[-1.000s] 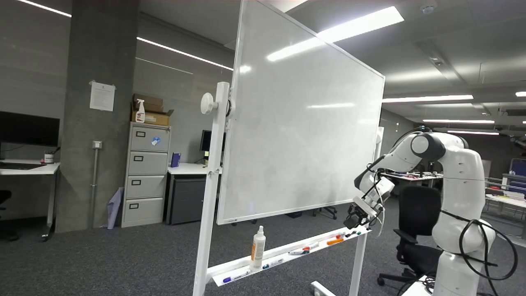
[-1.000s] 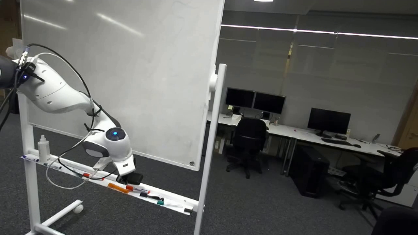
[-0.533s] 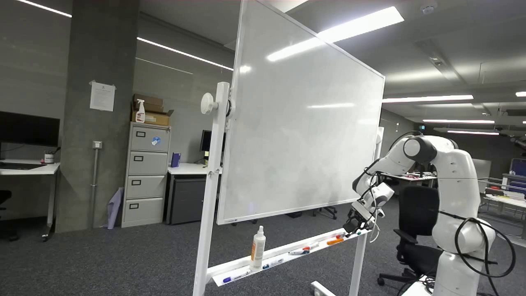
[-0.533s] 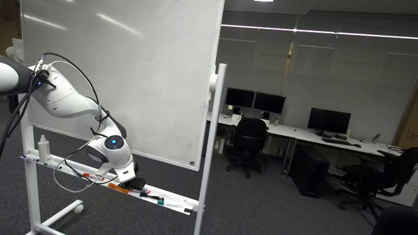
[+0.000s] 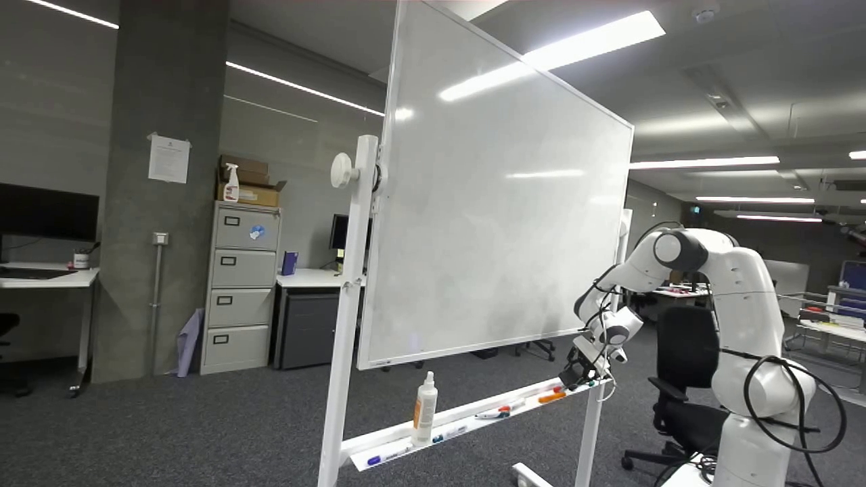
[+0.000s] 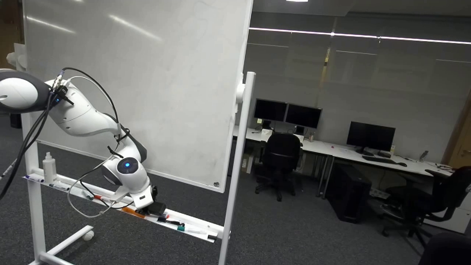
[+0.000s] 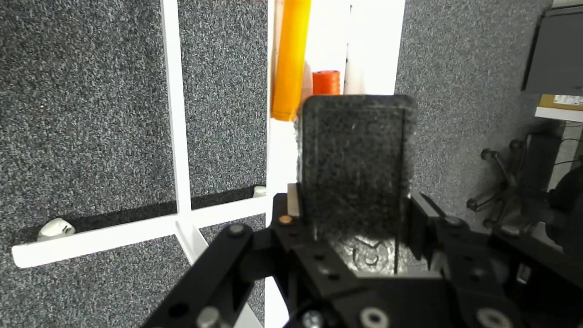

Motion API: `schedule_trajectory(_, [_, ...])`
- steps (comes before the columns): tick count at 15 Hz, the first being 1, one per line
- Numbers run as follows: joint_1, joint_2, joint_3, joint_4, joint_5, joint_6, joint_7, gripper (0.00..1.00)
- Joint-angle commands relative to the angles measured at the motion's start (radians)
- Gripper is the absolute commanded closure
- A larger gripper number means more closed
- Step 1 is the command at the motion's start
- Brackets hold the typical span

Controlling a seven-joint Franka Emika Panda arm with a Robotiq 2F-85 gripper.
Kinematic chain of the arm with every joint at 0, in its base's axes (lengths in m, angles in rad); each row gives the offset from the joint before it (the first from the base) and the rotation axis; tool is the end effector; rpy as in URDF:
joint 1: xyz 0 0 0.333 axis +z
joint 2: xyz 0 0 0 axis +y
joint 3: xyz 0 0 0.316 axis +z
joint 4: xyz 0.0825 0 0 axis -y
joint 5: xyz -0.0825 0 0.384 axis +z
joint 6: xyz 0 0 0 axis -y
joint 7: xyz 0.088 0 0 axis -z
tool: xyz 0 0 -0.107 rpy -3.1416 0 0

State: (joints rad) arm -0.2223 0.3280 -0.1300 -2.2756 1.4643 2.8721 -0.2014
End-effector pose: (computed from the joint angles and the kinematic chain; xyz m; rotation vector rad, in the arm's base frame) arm 0.4666 -0.2327 0.2163 -1.9379 1.8480 -0.4900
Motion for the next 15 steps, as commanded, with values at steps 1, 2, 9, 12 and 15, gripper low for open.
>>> schedule_trajectory(1, [-0.002, 0.031, 0.013, 0.038, 0.081, 0.029, -0.089, 0.69])
schedule_trajectory(2, [-0.001, 0.039, 0.012, 0.040, 0.084, 0.029, -0.097, 0.69])
schedule_trajectory(9, [-0.006, 0.073, 0.005, 0.046, 0.066, 0.008, -0.085, 0.69])
schedule_trajectory(12, [-0.006, 0.073, 0.003, 0.056, 0.067, 0.007, -0.078, 0.69])
schedule_trajectory(15, [-0.005, 0.078, 0.003, 0.067, 0.064, 0.007, -0.071, 0.69])
